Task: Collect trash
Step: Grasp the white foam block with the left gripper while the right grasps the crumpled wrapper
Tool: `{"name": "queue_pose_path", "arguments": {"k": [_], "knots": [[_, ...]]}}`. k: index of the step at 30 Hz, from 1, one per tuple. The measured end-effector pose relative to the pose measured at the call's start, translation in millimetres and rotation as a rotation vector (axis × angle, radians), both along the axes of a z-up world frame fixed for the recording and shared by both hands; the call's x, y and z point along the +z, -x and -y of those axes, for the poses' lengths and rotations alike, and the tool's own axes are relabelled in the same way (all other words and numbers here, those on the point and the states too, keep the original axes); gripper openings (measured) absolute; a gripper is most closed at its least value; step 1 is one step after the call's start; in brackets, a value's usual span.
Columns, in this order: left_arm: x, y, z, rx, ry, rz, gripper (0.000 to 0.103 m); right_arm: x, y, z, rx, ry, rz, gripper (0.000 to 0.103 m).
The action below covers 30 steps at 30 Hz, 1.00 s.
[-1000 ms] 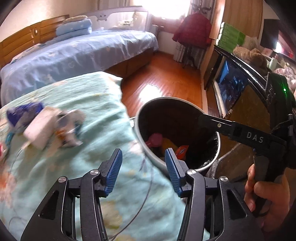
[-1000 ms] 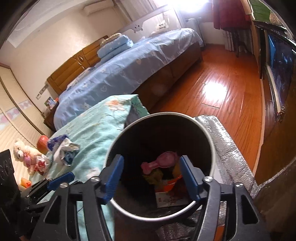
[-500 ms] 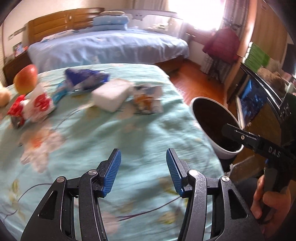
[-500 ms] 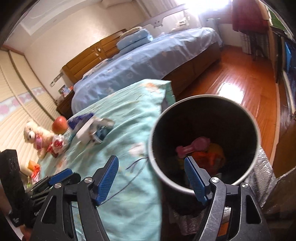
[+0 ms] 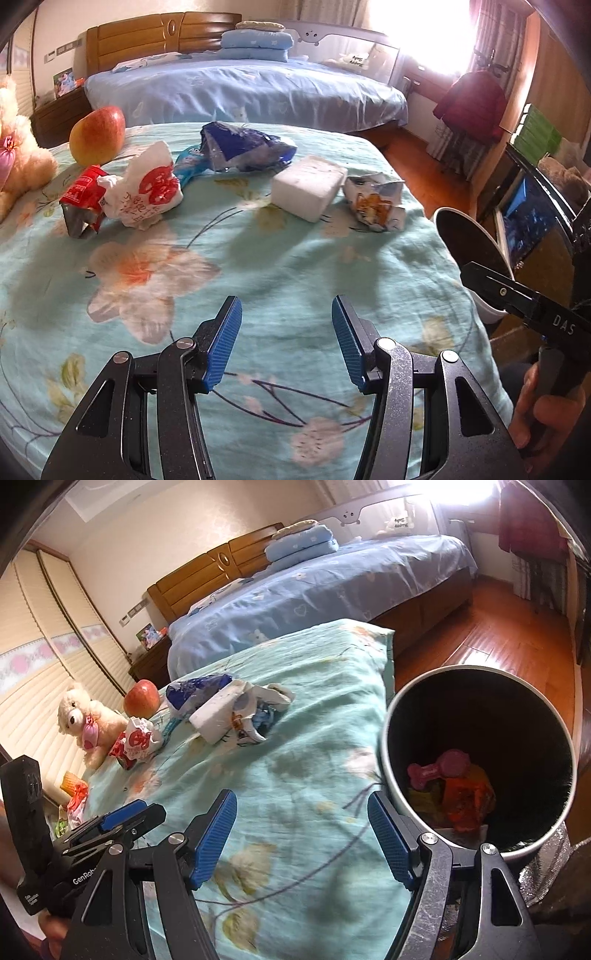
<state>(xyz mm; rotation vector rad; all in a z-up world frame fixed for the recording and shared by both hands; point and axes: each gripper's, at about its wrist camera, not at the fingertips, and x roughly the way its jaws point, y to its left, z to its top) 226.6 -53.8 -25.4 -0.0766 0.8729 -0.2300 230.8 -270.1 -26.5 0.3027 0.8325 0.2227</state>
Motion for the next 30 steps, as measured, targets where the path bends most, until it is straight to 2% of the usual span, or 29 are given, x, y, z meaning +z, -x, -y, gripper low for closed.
{"name": "queue_pose_path", "arguments": {"k": [8,11,17,30], "knots": [[-1,-21,-4,-0.024,-0.010,-0.005,0.051,0,-17,-12,0.034,0.005,0.004,0.073],[-1,-32,0,-0.046,-0.013,-0.009,0.052,1,-25,-16,0.044,0.018,0.002,0.063],[-1,-54,9,-0.099,-0.014,-0.012,0.058,4,-41,-24,0.070,0.020,-0.002,0.052],[-10,-103,15,-0.182,-0.003,-0.037,0.060,-5,-71,-35,0.114,0.009,-0.030,0.042]]}}
